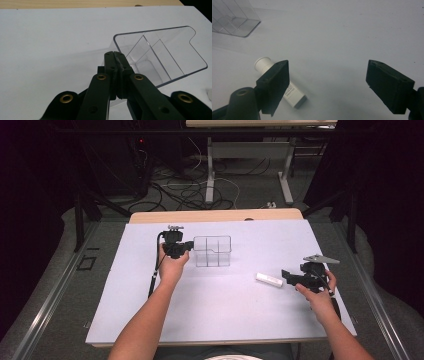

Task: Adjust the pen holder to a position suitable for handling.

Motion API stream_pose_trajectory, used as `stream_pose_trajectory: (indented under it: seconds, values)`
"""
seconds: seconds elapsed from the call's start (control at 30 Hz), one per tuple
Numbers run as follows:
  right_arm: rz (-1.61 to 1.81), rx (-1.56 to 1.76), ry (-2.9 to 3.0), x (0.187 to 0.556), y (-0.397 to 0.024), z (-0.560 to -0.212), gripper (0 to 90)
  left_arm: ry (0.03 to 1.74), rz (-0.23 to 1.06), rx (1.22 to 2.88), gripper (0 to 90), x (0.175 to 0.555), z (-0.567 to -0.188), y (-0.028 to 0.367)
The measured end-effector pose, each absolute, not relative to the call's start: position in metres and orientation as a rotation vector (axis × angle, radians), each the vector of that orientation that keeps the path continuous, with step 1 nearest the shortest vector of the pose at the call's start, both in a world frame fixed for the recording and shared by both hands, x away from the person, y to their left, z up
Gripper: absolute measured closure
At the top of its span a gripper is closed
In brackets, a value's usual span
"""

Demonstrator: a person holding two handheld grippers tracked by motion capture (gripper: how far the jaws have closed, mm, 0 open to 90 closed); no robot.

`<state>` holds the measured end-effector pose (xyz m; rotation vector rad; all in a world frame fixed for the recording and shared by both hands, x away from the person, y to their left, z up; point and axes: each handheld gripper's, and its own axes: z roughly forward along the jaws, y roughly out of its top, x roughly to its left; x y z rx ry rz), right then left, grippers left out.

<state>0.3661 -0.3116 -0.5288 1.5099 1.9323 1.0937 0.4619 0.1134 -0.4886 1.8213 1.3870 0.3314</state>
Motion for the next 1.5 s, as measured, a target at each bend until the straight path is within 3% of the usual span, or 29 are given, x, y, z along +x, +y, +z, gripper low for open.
stream_pose_trajectory:
  seconds: [0.47,0.67,1.27,1.5]
  values:
    - [1.091,1.492,1.944,0.366,-0.310,-0.529,18.3,1.382,0.324,1.827,89.7,0.464,-0.488,0.104]
    - [1.085,1.483,1.953,0.366,-0.309,-0.528,18.3,1.360,0.319,1.823,85.4,0.461,-0.483,0.110]
    - [1.023,1.401,1.998,0.365,-0.301,-0.526,19.0,1.293,0.300,1.810,67.0,0.441,-0.478,0.124]
    - [0.999,1.379,2.038,0.365,-0.297,-0.526,19.4,1.243,0.346,1.814,54.6,0.428,-0.478,0.125]
